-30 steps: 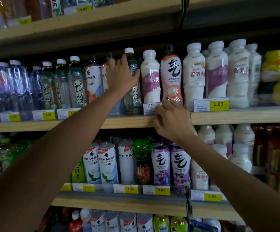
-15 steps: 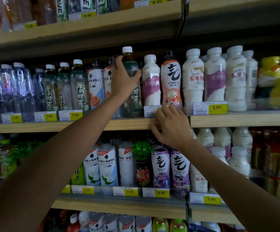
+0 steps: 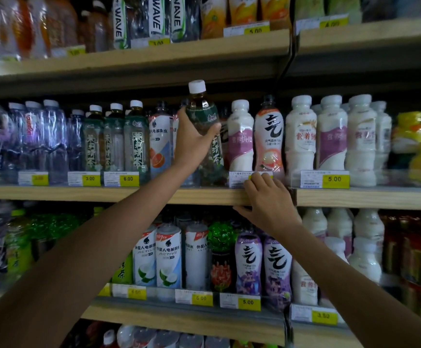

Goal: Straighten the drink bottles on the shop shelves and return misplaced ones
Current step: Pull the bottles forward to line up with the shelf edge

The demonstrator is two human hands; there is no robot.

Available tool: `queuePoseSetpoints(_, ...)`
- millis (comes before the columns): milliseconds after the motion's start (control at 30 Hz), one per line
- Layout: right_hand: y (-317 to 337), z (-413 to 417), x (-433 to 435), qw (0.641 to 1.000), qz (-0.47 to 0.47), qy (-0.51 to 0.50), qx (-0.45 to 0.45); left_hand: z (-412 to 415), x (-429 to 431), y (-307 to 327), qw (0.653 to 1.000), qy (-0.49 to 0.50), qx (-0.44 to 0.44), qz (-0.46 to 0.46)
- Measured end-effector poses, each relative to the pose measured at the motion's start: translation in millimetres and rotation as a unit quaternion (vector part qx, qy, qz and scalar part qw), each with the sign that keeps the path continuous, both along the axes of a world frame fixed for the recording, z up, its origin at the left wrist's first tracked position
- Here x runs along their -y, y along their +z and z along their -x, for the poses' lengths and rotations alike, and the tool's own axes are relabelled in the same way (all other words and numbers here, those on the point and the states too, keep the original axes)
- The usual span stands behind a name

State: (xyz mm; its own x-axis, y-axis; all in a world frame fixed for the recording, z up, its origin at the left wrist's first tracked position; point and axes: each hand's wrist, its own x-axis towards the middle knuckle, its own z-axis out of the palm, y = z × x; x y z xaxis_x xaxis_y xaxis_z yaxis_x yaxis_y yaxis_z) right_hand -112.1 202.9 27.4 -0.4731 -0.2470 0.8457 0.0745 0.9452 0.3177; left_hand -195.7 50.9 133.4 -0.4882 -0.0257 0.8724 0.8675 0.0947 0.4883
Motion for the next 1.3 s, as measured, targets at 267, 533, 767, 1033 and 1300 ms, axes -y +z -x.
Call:
queuePoseSetpoints(267,2.8,29.3,61.3,1.0,-0.017,-0.001,0.026,-8.2,56.1,21.8,0.989,-0.063,-0.029,-0.128)
queuePoseSetpoints(533,3.2,71.4,156.3,1.0,-0.026,0.003,0.013,28.7,165.3,8.9,0.993,-0.043,-0.005,-0.109)
queuePoseSetpoints(767,4.2,115.1,255.6,0.999,-0.011,0.031,0.028,76.1,273.8,-12.2,0.997,-0.014,0.008,-0.076)
queuePoseSetpoints(1033,5.8,152.9,315.7,0.998,0.001,0.024,0.056,121.3,338.0,-16.4,0.997,0.003,-0.007,-0.076)
queuePoseSetpoints(1300,-2.5,168.2,326.5,1.0,0.016,0.019,-0.001,139.6,342.1,8.9,0.99,-0.006,-0.051,-0.128)
